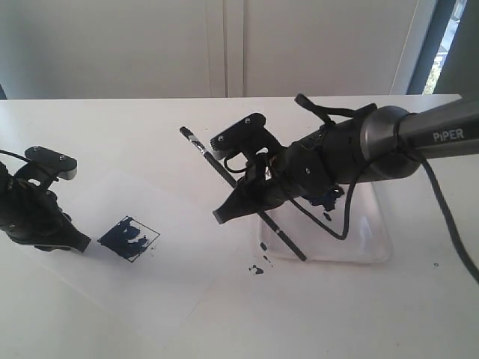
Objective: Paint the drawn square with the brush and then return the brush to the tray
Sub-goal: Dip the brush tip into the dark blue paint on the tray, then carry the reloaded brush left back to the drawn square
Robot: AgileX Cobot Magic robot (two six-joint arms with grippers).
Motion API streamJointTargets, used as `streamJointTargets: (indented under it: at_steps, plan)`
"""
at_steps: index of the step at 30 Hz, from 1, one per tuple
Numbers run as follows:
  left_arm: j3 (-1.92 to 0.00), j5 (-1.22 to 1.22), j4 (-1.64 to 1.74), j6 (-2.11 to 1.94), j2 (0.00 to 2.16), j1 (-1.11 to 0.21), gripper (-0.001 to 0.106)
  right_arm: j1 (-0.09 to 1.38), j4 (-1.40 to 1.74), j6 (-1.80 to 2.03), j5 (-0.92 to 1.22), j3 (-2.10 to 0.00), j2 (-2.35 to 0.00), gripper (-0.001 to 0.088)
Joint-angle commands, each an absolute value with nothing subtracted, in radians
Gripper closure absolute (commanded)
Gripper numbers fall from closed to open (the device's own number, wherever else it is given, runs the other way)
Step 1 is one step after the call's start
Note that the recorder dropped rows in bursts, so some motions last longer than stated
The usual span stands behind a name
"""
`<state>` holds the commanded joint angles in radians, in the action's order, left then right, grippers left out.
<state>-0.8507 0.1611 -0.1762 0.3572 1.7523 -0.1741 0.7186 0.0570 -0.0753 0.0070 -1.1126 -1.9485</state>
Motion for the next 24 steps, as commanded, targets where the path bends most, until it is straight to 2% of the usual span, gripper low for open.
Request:
streamJointTargets:
  at_steps: [5, 8, 12, 14, 16, 21, 24]
  plan:
    - [-0.851, 0.157, -0.176, 0.362, 1.752, -0.174, 0.075, 0.719, 0.057, -0.075, 0.082, -1.129, -1.926, 0.0868]
    - [-0.851, 0.157, -0.176, 0.362, 1.752, -0.174, 0.075, 0.728, 0.052, -0.099, 0.374, -1.177, -1.853, 0.0868]
    - [-0.851, 0.166, -0.176, 0.361, 1.752, -0.174, 0.075, 0.728, 0.03, -0.128, 0.559, -1.239, -1.785, 0.0868]
    - [-0.851, 0.168, -0.176, 0.361, 1.752, -0.174, 0.075, 0.728, -0.109, -0.266, 0.796, -1.336, -1.759, 0.0868]
    - [-0.851, 0.168, -0.176, 0.361, 1.752, -0.174, 0.075, 0.73, -0.215, -0.318, 0.944, -1.403, -1.757, 0.0868]
    - [-0.851, 0.168, -0.176, 0.361, 1.752, -0.174, 0.075, 0.794, -0.224, -0.311, 1.12, -1.496, -1.757, 0.0868]
    - [-0.851, 0.17, -0.176, 0.361, 1.752, -0.174, 0.075, 0.871, -0.167, -0.261, 1.145, -1.504, -1.76, 0.0868]
